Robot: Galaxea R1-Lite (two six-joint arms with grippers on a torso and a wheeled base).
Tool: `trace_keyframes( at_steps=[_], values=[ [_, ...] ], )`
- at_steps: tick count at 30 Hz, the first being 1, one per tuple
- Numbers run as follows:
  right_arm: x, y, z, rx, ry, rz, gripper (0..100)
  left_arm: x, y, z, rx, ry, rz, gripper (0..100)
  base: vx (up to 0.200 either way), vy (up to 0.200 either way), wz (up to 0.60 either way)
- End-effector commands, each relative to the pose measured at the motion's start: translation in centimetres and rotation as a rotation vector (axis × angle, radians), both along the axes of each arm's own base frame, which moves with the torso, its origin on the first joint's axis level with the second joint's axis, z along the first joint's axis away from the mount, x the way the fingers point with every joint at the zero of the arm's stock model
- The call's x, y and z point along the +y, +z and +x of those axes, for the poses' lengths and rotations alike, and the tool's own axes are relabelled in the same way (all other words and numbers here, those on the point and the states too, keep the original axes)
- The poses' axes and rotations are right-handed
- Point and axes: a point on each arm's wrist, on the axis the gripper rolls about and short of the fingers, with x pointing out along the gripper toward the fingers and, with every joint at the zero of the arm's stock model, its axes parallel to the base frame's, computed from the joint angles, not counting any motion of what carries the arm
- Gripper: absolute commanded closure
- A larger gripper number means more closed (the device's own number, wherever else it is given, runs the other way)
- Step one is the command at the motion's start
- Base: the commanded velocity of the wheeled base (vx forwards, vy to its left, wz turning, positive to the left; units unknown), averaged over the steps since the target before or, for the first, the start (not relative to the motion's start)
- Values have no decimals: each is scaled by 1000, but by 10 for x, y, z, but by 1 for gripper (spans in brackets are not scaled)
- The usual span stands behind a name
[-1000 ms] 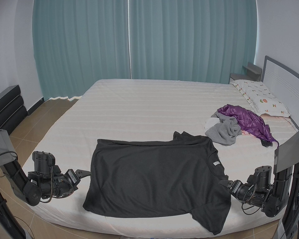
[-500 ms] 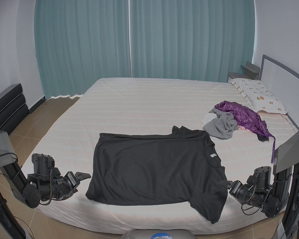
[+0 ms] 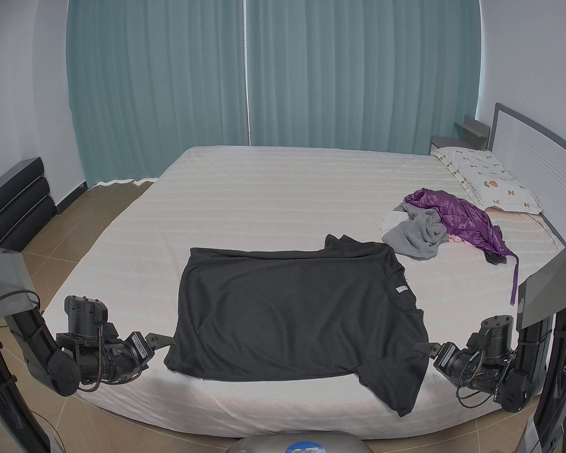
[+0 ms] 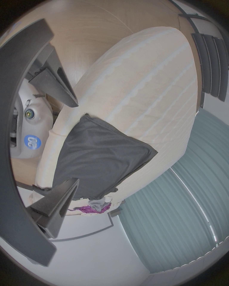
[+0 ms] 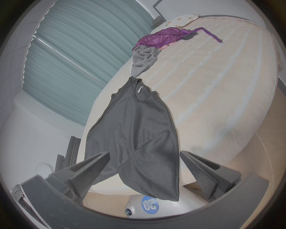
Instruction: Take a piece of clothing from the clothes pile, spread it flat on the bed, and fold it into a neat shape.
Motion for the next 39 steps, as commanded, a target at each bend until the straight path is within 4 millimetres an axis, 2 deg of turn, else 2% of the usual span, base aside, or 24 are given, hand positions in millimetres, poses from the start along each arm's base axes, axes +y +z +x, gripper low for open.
trace_keyframes(
  at_steps=[1, 5, 10, 14, 26, 27, 35, 39],
  values=[
    [0, -1, -4, 10, 2, -2, 0, -4, -16, -2, 49, -40, 38, 0, 0, 0, 0],
    [0, -1, -4, 9, 4, -2, 0, -8, -26, 0, 63, -42, 76, 0, 0, 0, 0],
    [0, -2, -4, 15, 5, -3, 0, -26, -46, 0, 78, -36, 195, 0, 0, 0, 0],
    [1, -2, -4, 15, 7, -3, 0, -35, -58, 4, 40, -41, 225, 0, 0, 0, 0],
    [1, -2, -4, 15, 8, -2, 0, -36, -67, 13, 12, -23, 240, 0, 0, 0, 0],
    [1, -2, -4, 15, 8, -2, 0, -36, -67, 15, 8, -21, 239, 100, 0, 0, 0],
    [1, -2, -4, 14, 8, -2, 0, -32, -69, 11, 26, -7, 242, 100, 0, 0, 0],
    [1, -2, -4, 14, 8, -2, 0, -28, -60, 4, 16, 3, 242, 100, 0, 0, 0]
  ],
)
